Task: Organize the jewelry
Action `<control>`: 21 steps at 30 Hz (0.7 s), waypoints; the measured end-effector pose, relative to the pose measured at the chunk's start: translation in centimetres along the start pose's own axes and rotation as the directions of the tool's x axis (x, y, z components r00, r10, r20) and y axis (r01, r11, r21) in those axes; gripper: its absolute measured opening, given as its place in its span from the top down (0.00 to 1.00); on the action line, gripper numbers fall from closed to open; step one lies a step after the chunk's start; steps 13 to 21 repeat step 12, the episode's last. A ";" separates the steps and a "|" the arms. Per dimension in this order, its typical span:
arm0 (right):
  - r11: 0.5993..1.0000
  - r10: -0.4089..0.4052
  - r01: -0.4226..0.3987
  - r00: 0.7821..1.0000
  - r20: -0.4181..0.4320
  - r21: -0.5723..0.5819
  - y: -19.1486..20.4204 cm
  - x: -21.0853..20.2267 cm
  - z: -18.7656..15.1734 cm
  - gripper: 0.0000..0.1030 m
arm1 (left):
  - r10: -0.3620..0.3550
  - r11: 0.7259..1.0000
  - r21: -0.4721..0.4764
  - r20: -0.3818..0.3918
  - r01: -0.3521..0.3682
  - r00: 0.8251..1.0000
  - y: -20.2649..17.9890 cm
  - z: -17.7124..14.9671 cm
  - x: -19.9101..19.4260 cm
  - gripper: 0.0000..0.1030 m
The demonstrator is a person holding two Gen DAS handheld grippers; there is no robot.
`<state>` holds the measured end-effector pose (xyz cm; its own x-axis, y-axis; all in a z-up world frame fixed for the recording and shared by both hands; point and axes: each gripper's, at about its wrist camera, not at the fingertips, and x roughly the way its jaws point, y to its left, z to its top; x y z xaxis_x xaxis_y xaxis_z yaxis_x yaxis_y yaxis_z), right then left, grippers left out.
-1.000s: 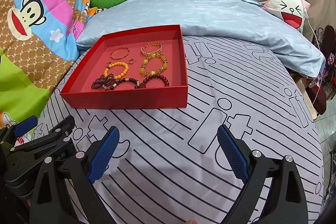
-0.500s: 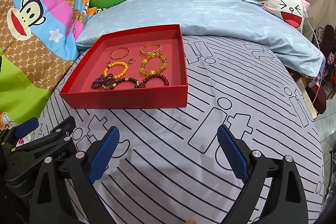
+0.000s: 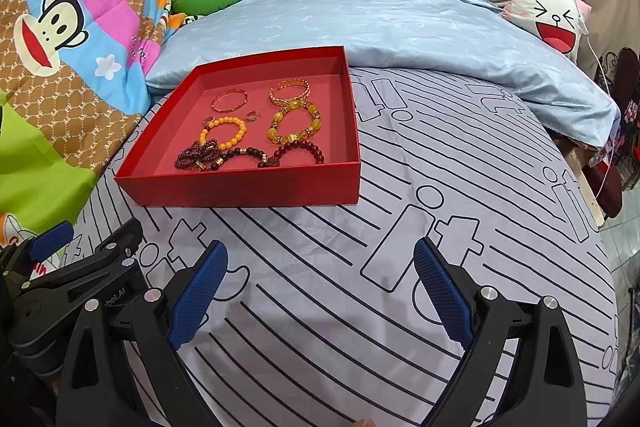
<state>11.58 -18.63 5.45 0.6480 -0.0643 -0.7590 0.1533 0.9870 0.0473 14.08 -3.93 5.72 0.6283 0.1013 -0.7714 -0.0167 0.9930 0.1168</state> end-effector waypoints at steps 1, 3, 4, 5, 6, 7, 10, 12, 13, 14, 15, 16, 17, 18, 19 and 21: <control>1.000 0.001 -0.001 1.000 -0.001 0.002 0.0 0.0 0.0 0.12 | -0.003 1.000 -0.002 -0.003 0.003 1.000 0.0 0.0 0.0 0.23; 1.000 -0.002 0.002 1.000 0.001 -0.002 0.0 0.0 0.0 0.12 | 0.001 1.000 -0.001 -0.001 -0.001 1.000 0.0 0.0 0.0 0.23; 1.000 -0.002 0.002 1.000 0.001 -0.002 0.0 0.0 0.0 0.12 | 0.000 1.000 -0.001 -0.003 0.000 1.000 0.0 0.0 0.0 0.23; 1.000 0.000 0.000 1.000 0.000 0.000 0.0 0.0 0.0 0.12 | -0.002 1.000 -0.001 -0.006 0.002 1.000 0.1 0.1 0.1 0.23; 1.000 0.003 -0.003 1.000 0.001 0.000 0.0 0.0 0.0 0.12 | -0.004 1.000 -0.003 -0.010 0.004 1.000 0.1 0.1 0.1 0.23; 1.000 0.003 -0.003 1.000 0.001 -0.001 0.1 0.0 0.0 0.12 | -0.004 1.000 -0.007 -0.014 0.004 1.000 0.1 0.1 0.1 0.23; 1.000 0.003 -0.003 1.000 0.001 -0.002 0.1 0.1 0.0 0.12 | -0.001 1.000 -0.014 -0.015 0.001 1.000 0.2 0.1 0.2 0.23; 1.000 0.002 -0.002 1.000 -0.001 -0.002 0.1 0.1 0.0 0.12 | -0.005 1.000 -0.016 -0.024 0.005 1.000 0.2 0.0 0.3 0.23; 1.000 0.002 -0.002 1.000 -0.001 -0.002 0.1 0.1 0.0 0.12 | -0.005 1.000 -0.016 -0.024 0.005 1.000 0.2 0.0 0.3 0.23; 1.000 0.002 -0.002 1.000 -0.001 -0.002 0.1 0.1 0.0 0.12 | -0.005 1.000 -0.016 -0.024 0.005 1.000 0.2 0.0 0.3 0.23; 1.000 0.002 -0.002 1.000 -0.001 -0.002 0.1 0.1 0.0 0.12 | -0.005 1.000 -0.016 -0.024 0.005 1.000 0.2 0.0 0.3 0.23; 1.000 0.002 -0.002 1.000 -0.001 -0.002 0.1 0.1 0.0 0.12 | -0.005 1.000 -0.016 -0.024 0.005 1.000 0.2 0.0 0.3 0.23; 1.000 0.002 -0.002 1.000 -0.001 -0.002 0.1 0.1 0.0 0.12 | -0.005 1.000 -0.016 -0.024 0.005 1.000 0.2 0.0 0.3 0.23; 1.000 0.002 -0.002 1.000 -0.001 -0.002 0.1 0.1 0.0 0.12 | -0.005 1.000 -0.016 -0.024 0.005 1.000 0.2 0.0 0.3 0.23; 1.000 0.002 -0.002 1.000 -0.001 -0.002 0.1 0.1 0.0 0.12 | -0.005 1.000 -0.016 -0.024 0.005 1.000 0.2 0.0 0.3 0.23; 1.000 0.002 -0.002 1.000 -0.001 -0.002 0.1 0.1 0.0 0.12 | -0.005 1.000 -0.016 -0.024 0.005 1.000 0.2 0.0 0.3 0.23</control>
